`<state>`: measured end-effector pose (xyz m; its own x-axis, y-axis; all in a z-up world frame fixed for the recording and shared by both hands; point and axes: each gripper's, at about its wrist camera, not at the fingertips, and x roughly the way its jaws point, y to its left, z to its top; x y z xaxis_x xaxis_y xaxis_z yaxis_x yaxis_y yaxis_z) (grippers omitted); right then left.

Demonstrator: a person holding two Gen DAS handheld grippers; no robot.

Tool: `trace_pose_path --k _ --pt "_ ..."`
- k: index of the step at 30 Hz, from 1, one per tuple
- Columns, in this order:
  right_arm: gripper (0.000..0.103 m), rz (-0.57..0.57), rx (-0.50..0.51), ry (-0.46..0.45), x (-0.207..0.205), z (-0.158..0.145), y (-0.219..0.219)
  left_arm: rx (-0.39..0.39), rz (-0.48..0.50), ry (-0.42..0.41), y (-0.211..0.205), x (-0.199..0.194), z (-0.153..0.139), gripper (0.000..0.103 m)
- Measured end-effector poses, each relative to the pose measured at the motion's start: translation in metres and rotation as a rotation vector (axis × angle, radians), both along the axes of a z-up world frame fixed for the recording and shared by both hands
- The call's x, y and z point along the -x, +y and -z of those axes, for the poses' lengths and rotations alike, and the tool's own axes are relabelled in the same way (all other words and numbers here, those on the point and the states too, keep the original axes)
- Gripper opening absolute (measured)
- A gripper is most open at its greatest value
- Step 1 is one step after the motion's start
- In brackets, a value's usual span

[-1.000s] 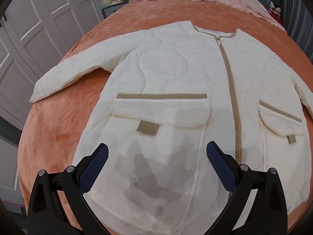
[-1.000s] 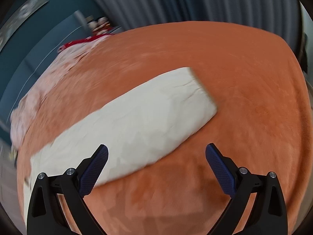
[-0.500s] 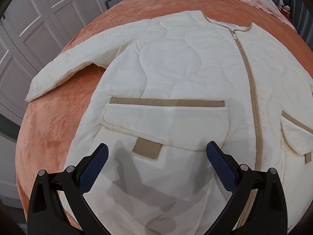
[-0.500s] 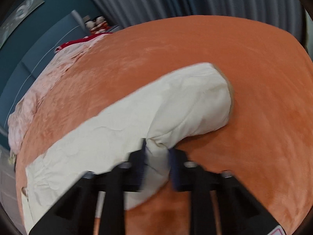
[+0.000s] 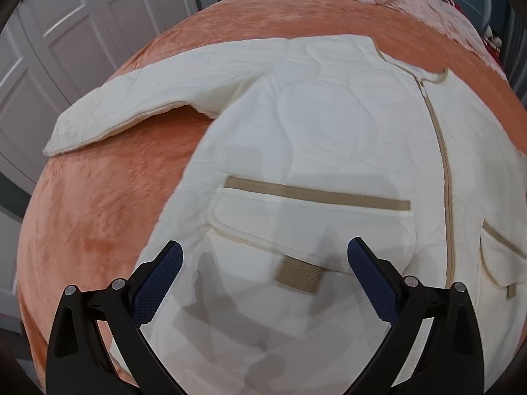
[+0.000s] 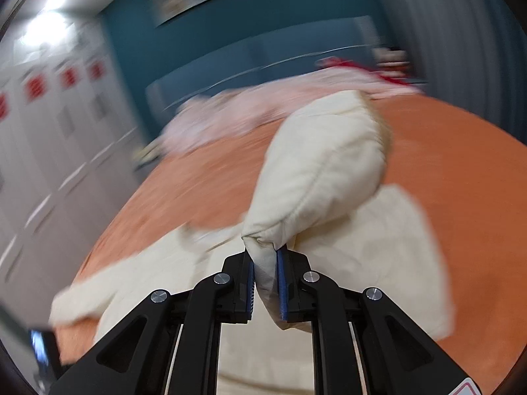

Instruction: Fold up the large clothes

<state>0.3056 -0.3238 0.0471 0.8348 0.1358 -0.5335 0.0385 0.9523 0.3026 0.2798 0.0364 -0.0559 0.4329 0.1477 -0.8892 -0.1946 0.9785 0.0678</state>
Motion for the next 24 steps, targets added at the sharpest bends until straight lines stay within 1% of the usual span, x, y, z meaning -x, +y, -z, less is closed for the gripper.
trace_pose_path --k 1,3,4,5,6,7,9,10,12,13,14,15,16,17,18,19,22,23,24 --pt "0.012 -0.043 0.016 0.01 -0.005 0.005 0.019 0.01 -0.006 0.0 0.004 0.0 -0.001 0.098" --pt "0.017 -0.142 0.05 0.045 -0.013 0.021 0.062 0.039 -0.016 -0.001 0.013 -0.002 -0.003 0.098" --pt "0.019 -0.198 0.063 0.079 -0.016 0.035 0.089 0.056 -0.019 -0.003 0.017 -0.002 -0.004 0.098" --pt "0.029 -0.225 0.067 0.1 -0.016 0.04 0.102 0.083 -0.022 -0.008 0.022 -0.003 -0.005 0.098" --pt "0.036 -0.254 0.072 0.126 -0.016 0.049 0.115 0.112 -0.022 -0.013 0.026 -0.005 -0.007 0.098" --pt "0.047 -0.276 0.082 0.142 -0.011 0.059 0.128 0.142 -0.021 -0.02 0.03 -0.007 -0.01 0.098" --pt "0.051 -0.287 0.09 0.13 0.011 0.06 0.137 0.184 -0.018 -0.036 0.033 -0.009 -0.014 0.098" --pt "0.056 -0.284 0.085 0.124 0.021 0.06 0.135 0.222 -0.013 -0.048 0.034 -0.012 -0.017 0.098" --pt "0.058 -0.254 0.064 0.117 0.033 0.058 0.119 0.286 0.002 -0.062 0.031 -0.017 -0.021 0.098" --pt "0.058 -0.218 0.053 0.125 0.042 0.058 0.103 0.328 0.011 -0.063 0.027 -0.021 -0.022 0.098" --pt "0.058 -0.193 0.048 0.135 0.044 0.061 0.096 0.363 0.021 -0.061 0.023 -0.024 -0.021 0.098" --pt "0.058 -0.159 0.038 0.149 0.048 0.064 0.082 0.415 0.038 -0.052 0.017 -0.029 -0.019 0.098" --pt "0.058 -0.104 0.011 0.162 0.055 0.068 0.064 0.455 0.049 -0.037 0.011 -0.034 -0.015 0.098" --pt "0.058 -0.061 -0.019 0.171 0.059 0.071 0.046 0.495 0.051 -0.001 0.002 -0.041 -0.008 0.098" --pt "0.058 0.005 -0.068 0.184 0.064 0.074 0.021 0.527 0.052 0.018 -0.003 -0.046 -0.002 0.098" --pt "0.059 0.047 -0.102 0.191 0.07 0.08 0.006 0.572 0.046 0.04 -0.011 -0.05 0.005 0.098" --pt "0.059 0.15 -0.207 0.217 0.075 0.095 -0.038 0.655 0.032 0.058 -0.027 -0.057 0.016 0.097" --pt "0.059 0.163 -0.234 0.225 0.074 0.099 -0.046 0.663 0.029 0.056 -0.03 -0.057 0.017 0.093" --pt "0.059 0.176 -0.275 0.234 0.07 0.105 -0.056 0.653 0.016 0.048 -0.034 -0.057 0.017 0.08"
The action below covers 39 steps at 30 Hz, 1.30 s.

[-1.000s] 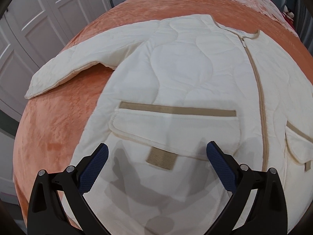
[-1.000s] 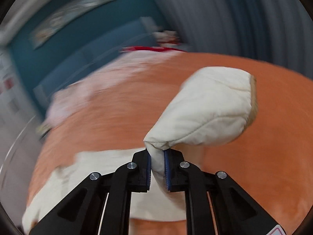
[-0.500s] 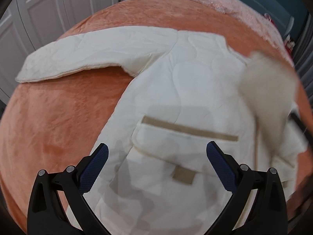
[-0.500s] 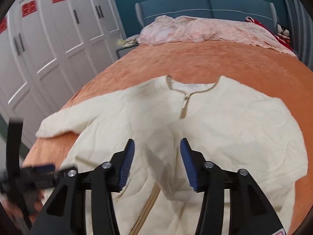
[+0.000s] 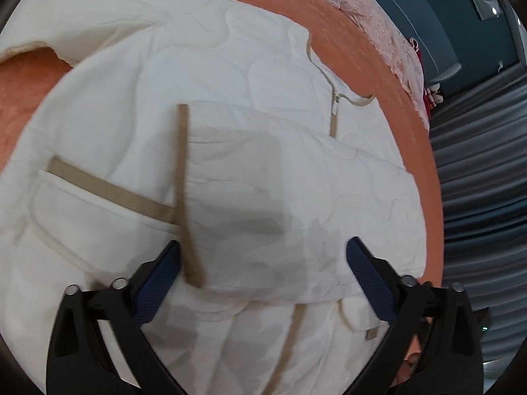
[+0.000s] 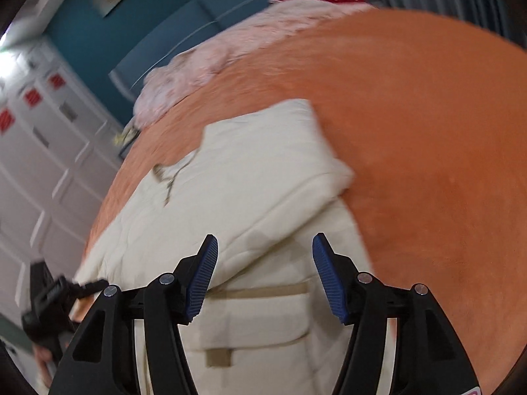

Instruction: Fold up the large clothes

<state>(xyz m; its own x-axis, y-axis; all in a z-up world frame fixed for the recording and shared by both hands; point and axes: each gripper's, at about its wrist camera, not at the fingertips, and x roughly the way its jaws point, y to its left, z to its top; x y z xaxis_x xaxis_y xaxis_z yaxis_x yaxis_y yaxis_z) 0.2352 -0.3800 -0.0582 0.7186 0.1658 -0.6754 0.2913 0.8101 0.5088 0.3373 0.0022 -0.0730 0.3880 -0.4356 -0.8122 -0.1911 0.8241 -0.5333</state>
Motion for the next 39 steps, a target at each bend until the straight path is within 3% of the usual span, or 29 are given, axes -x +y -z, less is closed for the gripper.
trace_pose_path --k 1,2,3,6,9,10,11,12,14,17,21,24,30,35,37,39 --pt "0.059 0.015 -0.027 0.006 -0.004 0.005 -0.005 -0.018 -0.013 -0.007 -0.003 -0.001 -0.001 0.067" --pt "0.059 0.024 -0.05 0.009 -0.008 0.01 -0.009 -0.032 -0.012 -0.017 -0.006 -0.002 -0.003 0.038" --pt "0.059 0.037 -0.076 0.009 -0.014 0.014 -0.014 -0.05 -0.008 -0.02 -0.008 -0.004 -0.004 0.018" --pt "0.059 0.077 -0.115 -0.003 -0.027 0.019 -0.019 -0.113 0.009 -0.082 -0.002 -0.015 -0.023 0.009" --pt "0.055 0.12 -0.14 -0.038 -0.044 0.016 -0.027 -0.227 -0.003 -0.179 0.011 -0.028 -0.054 0.006" --pt "0.044 0.122 -0.144 -0.045 -0.046 0.015 -0.029 -0.254 -0.015 -0.203 0.017 -0.033 -0.063 0.006" --pt "0.023 0.116 -0.141 -0.047 -0.05 0.013 -0.028 -0.264 -0.023 -0.213 0.024 -0.037 -0.068 0.006" --pt "0.015 0.11 -0.12 -0.043 -0.055 0.011 -0.025 -0.273 -0.034 -0.217 0.031 -0.041 -0.069 0.006" --pt "0.011 0.094 -0.047 -0.046 -0.059 0.005 -0.015 -0.289 -0.043 -0.201 0.038 -0.049 -0.062 0.006" --pt "0.009 0.089 0.083 0.001 -0.06 0.009 -0.001 -0.327 -0.025 -0.143 0.034 -0.05 -0.029 0.006" --pt "0.007 0.09 0.125 0.071 -0.058 0.033 -0.003 -0.37 -0.008 -0.112 0.03 -0.036 0.005 0.007" --pt "0.007 0.086 0.143 0.081 -0.059 0.042 -0.002 -0.402 -0.016 -0.159 0.025 -0.03 0.013 0.008" --pt "0.01 0.077 0.298 0.111 -0.065 0.045 0.019 -0.557 -0.006 -0.27 0.004 -0.017 0.021 0.01" --pt "0.023 0.172 0.371 0.102 -0.043 0.025 0.029 -0.555 -0.018 -0.304 0.007 -0.015 0.023 0.01" --pt "0.025 0.22 0.414 0.037 -0.023 0.004 0.045 -0.545 -0.021 -0.31 0.008 -0.015 0.023 0.01" --pt "0.025 0.172 0.433 -0.022 -0.019 -0.013 0.068 -0.549 -0.022 -0.314 0.007 -0.015 0.024 0.011"
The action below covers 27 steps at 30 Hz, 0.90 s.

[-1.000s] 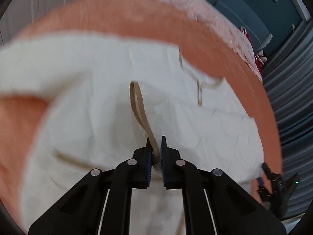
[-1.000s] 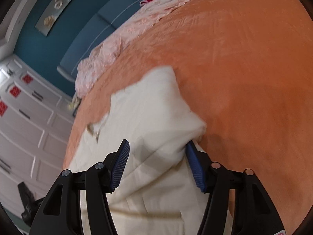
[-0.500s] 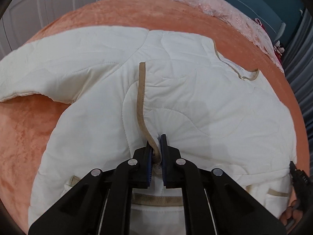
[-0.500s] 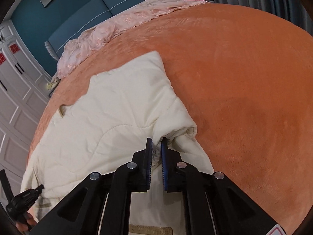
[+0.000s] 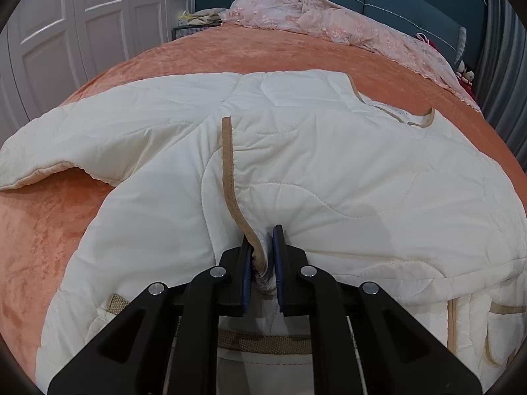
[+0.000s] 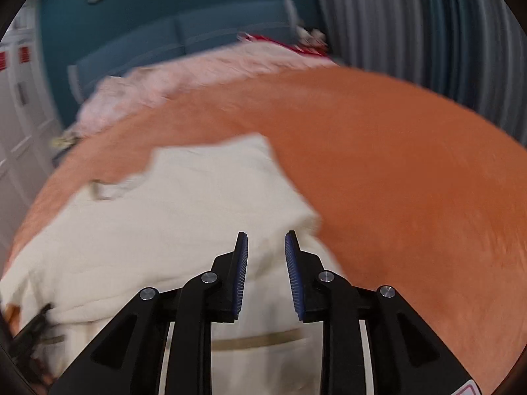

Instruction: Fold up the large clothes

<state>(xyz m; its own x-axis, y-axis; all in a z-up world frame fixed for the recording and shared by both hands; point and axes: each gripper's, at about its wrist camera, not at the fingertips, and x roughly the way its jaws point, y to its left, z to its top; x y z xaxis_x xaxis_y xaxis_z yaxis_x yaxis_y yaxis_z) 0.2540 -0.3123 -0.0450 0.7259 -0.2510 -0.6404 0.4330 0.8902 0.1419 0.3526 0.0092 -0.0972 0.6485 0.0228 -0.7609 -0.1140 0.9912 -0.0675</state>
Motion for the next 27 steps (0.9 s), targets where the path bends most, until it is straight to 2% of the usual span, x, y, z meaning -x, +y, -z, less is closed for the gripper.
trace_pose_path --k 3,6,10,12,17,21,24,25,27 --pt "0.025 -0.177 -0.004 0.022 -0.019 -0.009 0.044 -0.017 -0.001 -0.003 -0.004 0.001 0.001 0.011" --pt "0.025 -0.29 -0.003 0.07 -0.045 0.003 0.083 -0.016 -0.002 -0.005 -0.004 0.001 0.001 0.011" --pt "0.025 -0.315 -0.052 0.157 -0.061 0.037 0.098 -0.026 -0.001 -0.008 -0.005 0.001 0.001 0.011" --pt "0.024 -0.308 -0.037 0.169 -0.06 0.05 0.102 -0.032 -0.001 -0.013 -0.005 0.002 0.002 0.011" --pt "0.024 -0.307 -0.012 0.176 -0.06 0.059 0.106 -0.051 -0.004 -0.023 -0.007 0.002 0.004 0.012" --pt "0.024 -0.301 0.047 0.174 -0.058 0.063 0.116 -0.057 -0.004 -0.024 -0.008 0.002 0.005 0.012" --pt "0.024 -0.295 0.08 0.177 -0.056 0.062 0.12 -0.024 -0.004 -0.022 -0.004 0.002 0.002 0.014" --pt "0.024 -0.294 0.085 0.182 -0.057 0.061 0.121 0.009 -0.004 -0.018 0.001 0.002 -0.001 0.015" --pt "0.024 -0.295 0.081 0.186 -0.057 0.058 0.12 0.129 0.0 0.004 0.021 0.006 -0.011 0.032"
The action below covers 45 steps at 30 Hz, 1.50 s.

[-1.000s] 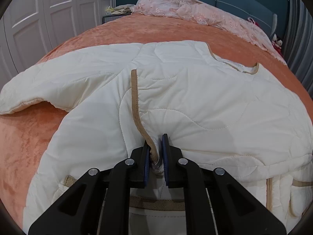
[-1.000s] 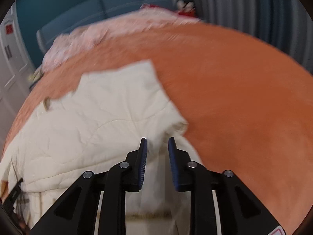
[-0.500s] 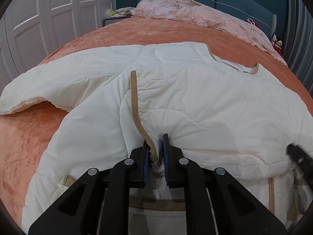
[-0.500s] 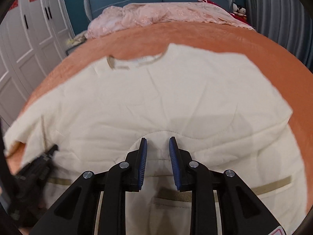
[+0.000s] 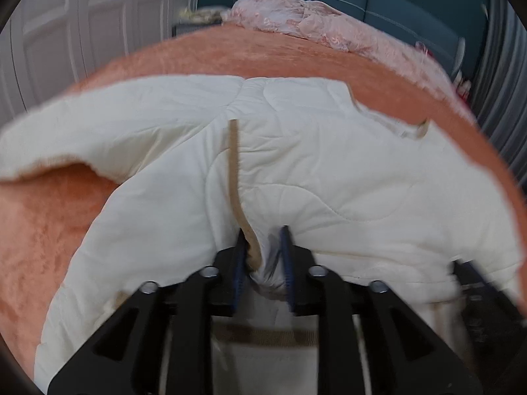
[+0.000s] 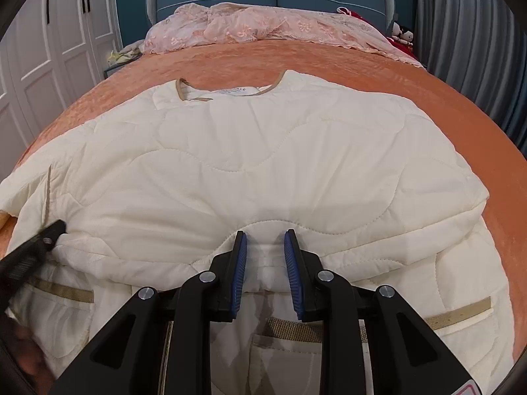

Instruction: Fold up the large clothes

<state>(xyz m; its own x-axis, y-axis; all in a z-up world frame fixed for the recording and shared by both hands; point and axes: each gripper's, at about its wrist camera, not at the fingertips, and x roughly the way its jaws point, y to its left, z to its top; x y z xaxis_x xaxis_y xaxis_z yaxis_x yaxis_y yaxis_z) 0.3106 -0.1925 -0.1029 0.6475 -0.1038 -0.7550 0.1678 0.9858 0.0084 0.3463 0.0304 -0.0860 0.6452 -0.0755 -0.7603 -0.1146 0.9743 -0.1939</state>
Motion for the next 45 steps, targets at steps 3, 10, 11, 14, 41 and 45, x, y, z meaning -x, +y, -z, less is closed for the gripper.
trace_pose_path --k 3,10,11,14,41,45 --pt "0.025 0.001 0.003 -0.017 0.013 -0.019 0.002 0.121 -0.045 -0.004 0.05 0.021 -0.025 0.066" --pt "0.051 -0.073 -0.062 -0.035 0.082 -0.032 0.025 0.135 -0.329 0.012 0.234 0.049 -0.037 0.088" --pt "0.051 -0.079 -0.065 -0.031 0.089 -0.031 0.027 0.145 -0.402 0.033 0.268 0.051 -0.031 0.087" --pt "0.056 -0.081 -0.083 -0.021 0.102 -0.026 0.033 0.19 -0.553 0.054 0.338 0.055 -0.019 0.086" --pt "0.074 -0.077 -0.173 -0.057 0.128 -0.023 0.021 0.178 0.206 -0.249 0.013 -0.029 -0.211 0.01" --pt "0.074 -0.039 -0.188 -0.073 0.139 -0.033 -0.005 0.158 0.303 -0.157 -0.064 -0.019 -0.167 0.065"
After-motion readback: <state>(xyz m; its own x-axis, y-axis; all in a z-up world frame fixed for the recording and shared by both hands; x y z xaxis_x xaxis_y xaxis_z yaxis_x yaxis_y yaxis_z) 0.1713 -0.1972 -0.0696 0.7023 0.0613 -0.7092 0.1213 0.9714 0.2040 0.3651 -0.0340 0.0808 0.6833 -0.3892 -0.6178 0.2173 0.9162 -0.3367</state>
